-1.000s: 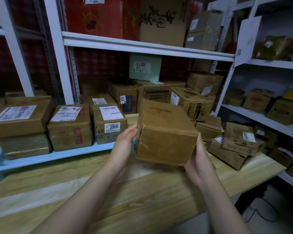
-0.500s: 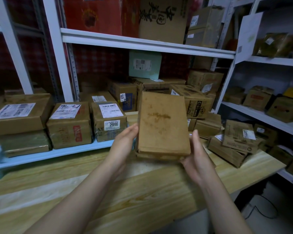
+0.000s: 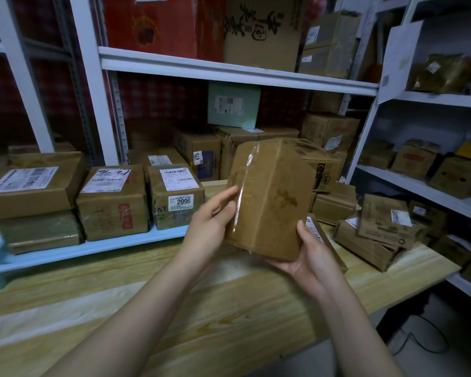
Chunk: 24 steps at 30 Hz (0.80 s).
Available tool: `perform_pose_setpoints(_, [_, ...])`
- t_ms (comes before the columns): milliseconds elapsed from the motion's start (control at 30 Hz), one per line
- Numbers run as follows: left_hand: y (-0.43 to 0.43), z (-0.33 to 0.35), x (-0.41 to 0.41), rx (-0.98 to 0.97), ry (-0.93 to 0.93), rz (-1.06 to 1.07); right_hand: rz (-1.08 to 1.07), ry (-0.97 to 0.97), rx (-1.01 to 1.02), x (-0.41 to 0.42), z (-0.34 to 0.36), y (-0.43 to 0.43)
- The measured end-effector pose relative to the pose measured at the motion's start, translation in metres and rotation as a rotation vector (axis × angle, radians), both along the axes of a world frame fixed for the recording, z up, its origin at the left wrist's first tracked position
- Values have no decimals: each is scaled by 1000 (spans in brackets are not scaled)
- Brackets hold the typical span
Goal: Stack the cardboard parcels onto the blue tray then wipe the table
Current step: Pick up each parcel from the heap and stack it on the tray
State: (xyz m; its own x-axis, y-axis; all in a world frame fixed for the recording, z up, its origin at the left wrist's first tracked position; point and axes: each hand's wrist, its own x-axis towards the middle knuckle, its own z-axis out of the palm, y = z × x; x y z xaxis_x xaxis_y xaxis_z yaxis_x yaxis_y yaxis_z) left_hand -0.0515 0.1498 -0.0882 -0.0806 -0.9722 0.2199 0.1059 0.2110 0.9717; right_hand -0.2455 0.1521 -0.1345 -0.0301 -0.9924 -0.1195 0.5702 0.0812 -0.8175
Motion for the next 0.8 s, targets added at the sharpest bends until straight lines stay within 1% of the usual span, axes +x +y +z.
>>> perform_pose_setpoints(133, [0, -2, 2, -27, -6, 41, -48, -57, 50, -2, -4, -2])
perform_pose_setpoints(300, [-3, -9, 5, -69, -71, 107, -24, -30, 81, -2, -8, -1])
perform_pose_setpoints(433, [-1, -9, 7, -94, -77, 124, 10, -20, 58, -2, -9, 0])
perform_pose_setpoints(633, [-1, -8, 6, -54, -48, 123, 18, -100, -23, 9, -5, -1])
perform_pose_setpoints(800, [-3, -11, 7, -15, -136, 137, -2, -213, -96, 11, 2, 4])
